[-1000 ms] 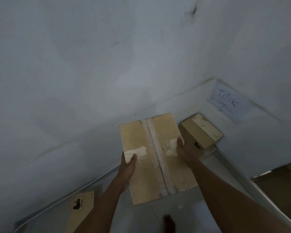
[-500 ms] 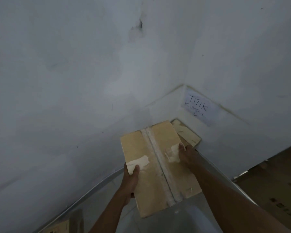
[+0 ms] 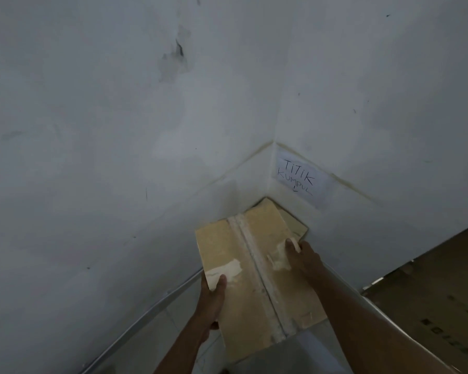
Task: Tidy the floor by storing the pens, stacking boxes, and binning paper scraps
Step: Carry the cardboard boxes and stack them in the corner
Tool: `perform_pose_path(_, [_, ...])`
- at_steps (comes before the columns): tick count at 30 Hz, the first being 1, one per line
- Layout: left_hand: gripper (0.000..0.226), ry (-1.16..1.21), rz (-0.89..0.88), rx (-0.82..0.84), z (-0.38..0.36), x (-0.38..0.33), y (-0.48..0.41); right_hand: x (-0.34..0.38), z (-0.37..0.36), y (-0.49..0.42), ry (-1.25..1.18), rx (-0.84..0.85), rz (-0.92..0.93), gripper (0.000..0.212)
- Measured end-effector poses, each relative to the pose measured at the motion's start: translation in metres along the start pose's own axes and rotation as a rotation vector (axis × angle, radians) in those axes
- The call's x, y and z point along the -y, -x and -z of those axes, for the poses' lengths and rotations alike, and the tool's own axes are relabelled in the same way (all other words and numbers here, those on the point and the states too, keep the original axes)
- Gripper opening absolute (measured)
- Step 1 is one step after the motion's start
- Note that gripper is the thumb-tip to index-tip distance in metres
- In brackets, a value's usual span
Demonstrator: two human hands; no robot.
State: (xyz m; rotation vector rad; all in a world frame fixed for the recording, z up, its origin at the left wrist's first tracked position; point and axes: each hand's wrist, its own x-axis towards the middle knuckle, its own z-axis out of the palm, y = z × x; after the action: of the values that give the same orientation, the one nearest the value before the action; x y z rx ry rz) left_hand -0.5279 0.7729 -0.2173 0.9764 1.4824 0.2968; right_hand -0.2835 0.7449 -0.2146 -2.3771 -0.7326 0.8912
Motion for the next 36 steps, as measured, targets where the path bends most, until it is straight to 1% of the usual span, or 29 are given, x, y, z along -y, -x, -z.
perform_pose_path(6, [0.060, -0.046, -0.007, 0.043, -0.006, -0.017, -0.029, 0.003, 0.002, -0.018, -0.002, -0.001, -0.042, 0.065])
perform_pose_path(10, [0.057, -0.024, -0.023, 0.088, -0.014, -0.034, -0.050, 0.008, 0.007, -0.036, 0.057, -0.041, -0.055, 0.064])
perform_pose_path(15, [0.051, 0.011, -0.041, 0.093, -0.031, -0.051, -0.070, 0.016, 0.019, -0.062, 0.085, -0.034, -0.067, 0.066])
perform_pose_path(20, [0.052, 0.089, -0.041, 0.067, -0.058, -0.067, -0.095, 0.027, 0.033, -0.106, 0.132, -0.006, -0.068, 0.065])
perform_pose_path(25, [0.050, 0.235, -0.105, 0.021, -0.099, -0.091, -0.130, 0.032, 0.047, -0.172, 0.112, 0.068, -0.047, 0.065])
perform_pose_path(28, [0.049, 0.300, -0.091, -0.042, -0.126, -0.106, -0.155, 0.033, 0.051, -0.214, 0.078, 0.074, -0.009, 0.061])
perform_pose_path(31, [0.046, 0.357, -0.073, -0.052, -0.150, -0.111, -0.178, 0.029, 0.052, -0.252, 0.096, 0.108, 0.015, 0.058])
perform_pose_path(33, [0.043, 0.366, -0.009, -0.067, -0.162, -0.109, -0.194, 0.027, 0.049, -0.274, 0.104, 0.142, 0.006, 0.058])
perform_pose_path(36, [0.043, 0.394, 0.139, -0.119, -0.179, -0.106, -0.213, 0.024, 0.042, -0.301, 0.141, 0.173, -0.004, 0.059])
